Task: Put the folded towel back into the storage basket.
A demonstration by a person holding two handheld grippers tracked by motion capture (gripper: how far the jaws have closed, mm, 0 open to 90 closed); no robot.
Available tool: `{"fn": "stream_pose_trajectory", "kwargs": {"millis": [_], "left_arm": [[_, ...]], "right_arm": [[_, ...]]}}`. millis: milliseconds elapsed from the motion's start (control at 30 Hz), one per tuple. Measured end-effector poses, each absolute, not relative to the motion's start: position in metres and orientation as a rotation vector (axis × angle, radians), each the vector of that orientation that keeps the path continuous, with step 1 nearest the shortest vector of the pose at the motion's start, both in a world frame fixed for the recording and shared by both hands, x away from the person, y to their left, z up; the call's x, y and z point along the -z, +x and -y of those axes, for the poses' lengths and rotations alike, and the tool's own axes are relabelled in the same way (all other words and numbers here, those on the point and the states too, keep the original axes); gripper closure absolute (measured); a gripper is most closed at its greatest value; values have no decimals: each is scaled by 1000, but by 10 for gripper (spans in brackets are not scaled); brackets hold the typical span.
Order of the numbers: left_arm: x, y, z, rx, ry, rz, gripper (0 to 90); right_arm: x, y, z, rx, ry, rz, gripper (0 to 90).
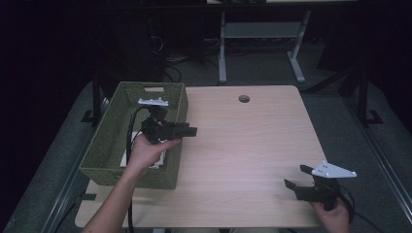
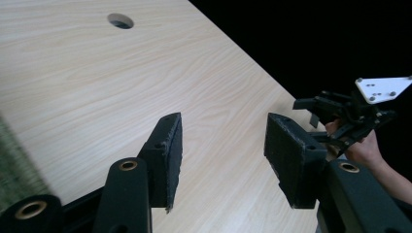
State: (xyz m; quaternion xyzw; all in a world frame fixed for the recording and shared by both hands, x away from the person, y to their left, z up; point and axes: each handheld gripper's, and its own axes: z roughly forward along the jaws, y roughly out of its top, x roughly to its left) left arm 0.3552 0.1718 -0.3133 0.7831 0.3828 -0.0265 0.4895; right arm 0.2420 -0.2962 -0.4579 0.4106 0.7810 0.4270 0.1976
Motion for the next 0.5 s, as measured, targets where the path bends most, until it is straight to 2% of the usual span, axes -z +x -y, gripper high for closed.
{"fn": "stream_pose_trajectory", "kwargs": {"millis": [500], "left_arm": [[315, 353, -145, 86, 1923, -895, 481]], "right_arm": [[457, 242, 293, -1197, 1138, -2195, 173]]}}
